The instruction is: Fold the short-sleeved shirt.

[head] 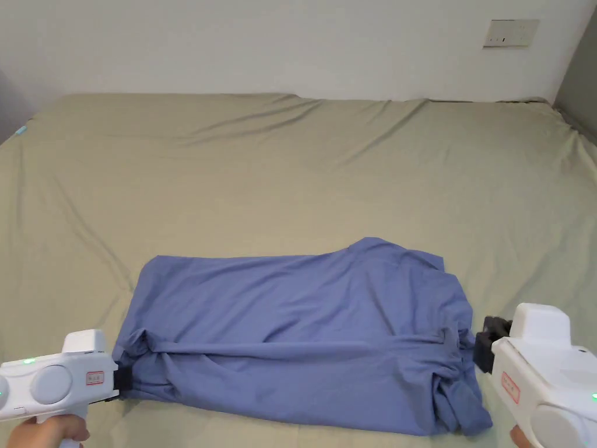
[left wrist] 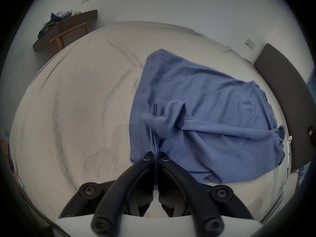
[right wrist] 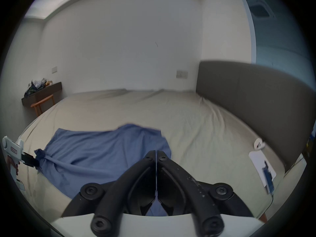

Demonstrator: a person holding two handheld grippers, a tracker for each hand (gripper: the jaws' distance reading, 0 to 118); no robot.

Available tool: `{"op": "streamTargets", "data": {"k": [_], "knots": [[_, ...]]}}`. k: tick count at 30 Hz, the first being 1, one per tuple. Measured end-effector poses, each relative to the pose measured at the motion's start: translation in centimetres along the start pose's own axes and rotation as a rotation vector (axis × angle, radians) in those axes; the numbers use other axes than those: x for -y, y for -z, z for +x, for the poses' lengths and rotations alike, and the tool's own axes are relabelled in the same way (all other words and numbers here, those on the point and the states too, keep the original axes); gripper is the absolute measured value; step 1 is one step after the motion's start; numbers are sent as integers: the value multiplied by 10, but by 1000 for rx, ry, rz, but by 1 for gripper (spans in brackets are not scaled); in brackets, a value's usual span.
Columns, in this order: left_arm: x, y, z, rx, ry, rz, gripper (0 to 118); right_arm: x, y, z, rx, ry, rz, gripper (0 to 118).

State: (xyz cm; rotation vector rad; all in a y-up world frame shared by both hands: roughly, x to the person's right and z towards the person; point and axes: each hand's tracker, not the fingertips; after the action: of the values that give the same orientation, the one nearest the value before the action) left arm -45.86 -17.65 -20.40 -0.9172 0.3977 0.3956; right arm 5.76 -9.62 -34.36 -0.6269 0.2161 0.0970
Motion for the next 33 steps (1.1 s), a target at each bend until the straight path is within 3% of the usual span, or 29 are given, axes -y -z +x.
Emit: {"op": "streamTargets", "data": {"k": [1, 3, 5, 6, 10, 11, 13, 14, 16, 17, 18, 24, 30, 33], "knots": [[-1, -6, -1, 17, -11, 11, 3, 5, 12, 5, -8, 27, -65, 13], [-4, -15, -1, 29, -19, 25, 3, 22, 36, 13, -34, 63, -175, 61], [-8, -14, -3, 42, -21, 39, 3, 36, 57, 15, -36, 41, -291, 103], [-9, -16, -3, 46, -23, 44, 3, 45, 65, 14, -30, 33, -310, 109], [-9, -18, -6, 50, -20, 52, 3, 70, 91, 11, -11, 16, -374, 106], [-9, -18, -6, 48, -18, 52, 3, 74, 96, 10, -13, 16, -389, 101], [-9, -12, -11, 46, -16, 50, 3, 79, 101, 9, -30, 17, -405, 77], [-9, -12, -11, 44, -14, 48, 3, 84, 106, 8, -35, 11, -408, 57], [-4, -16, -4, 40, -15, 49, 3, 83, 103, 7, -60, -4, -388, 44], [-3, -17, -4, 41, -20, 50, 3, 82, 101, 9, -69, -4, -386, 23], [-2, -18, -4, 40, -25, 52, 3, 80, 89, 2, -73, -1, -386, 14], [7, -36, -13, 23, -37, 69, 2, 71, 37, 4, -41, -54, -298, 13], [41, -65, -36, 10, -57, 64, 2, 81, -10, 35, -45, -47, -260, 13], [69, -77, -48, 20, -79, 39, 2, 100, -34, 44, -79, 13, -274, 14]]}}
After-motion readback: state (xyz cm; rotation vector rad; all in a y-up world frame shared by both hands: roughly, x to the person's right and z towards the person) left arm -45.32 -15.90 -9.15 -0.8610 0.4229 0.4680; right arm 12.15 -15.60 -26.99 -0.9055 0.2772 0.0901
